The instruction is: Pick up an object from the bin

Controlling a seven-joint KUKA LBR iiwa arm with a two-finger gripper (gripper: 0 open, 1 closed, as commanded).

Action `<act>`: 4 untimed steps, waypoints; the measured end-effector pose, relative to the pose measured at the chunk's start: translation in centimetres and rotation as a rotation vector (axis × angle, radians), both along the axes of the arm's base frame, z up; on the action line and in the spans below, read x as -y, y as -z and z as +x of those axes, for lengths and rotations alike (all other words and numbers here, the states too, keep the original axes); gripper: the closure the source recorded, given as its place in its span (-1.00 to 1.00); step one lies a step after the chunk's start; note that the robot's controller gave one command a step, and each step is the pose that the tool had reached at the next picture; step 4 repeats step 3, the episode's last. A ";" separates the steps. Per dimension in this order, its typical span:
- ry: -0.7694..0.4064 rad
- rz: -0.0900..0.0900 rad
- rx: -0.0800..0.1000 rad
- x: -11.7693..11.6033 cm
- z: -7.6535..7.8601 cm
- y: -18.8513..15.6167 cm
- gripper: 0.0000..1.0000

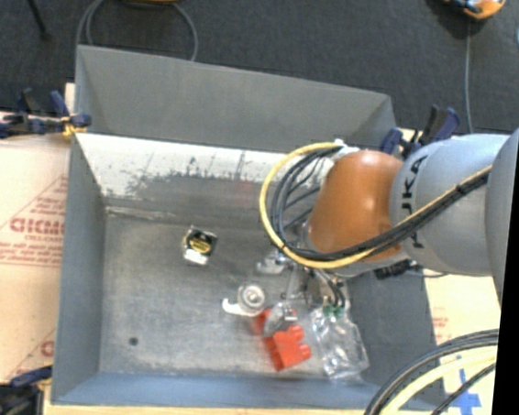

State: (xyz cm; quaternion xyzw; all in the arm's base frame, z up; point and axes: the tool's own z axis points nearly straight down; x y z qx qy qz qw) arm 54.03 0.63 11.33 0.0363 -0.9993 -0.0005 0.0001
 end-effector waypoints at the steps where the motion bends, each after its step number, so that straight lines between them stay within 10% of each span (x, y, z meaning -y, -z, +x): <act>1: 0.089 0.000 0.003 -0.9 0.5 3.7 -1.00; 2: 0.166 0.002 0.025 -0.5 -0.5 3.5 -1.00; 3: 0.163 0.001 0.010 -0.6 -0.8 3.3 1.00; 4: 0.163 0.001 0.010 -0.6 -0.8 3.3 1.00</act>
Offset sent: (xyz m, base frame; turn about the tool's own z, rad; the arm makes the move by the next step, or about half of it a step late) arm 0.0008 0.0101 -0.0433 0.0916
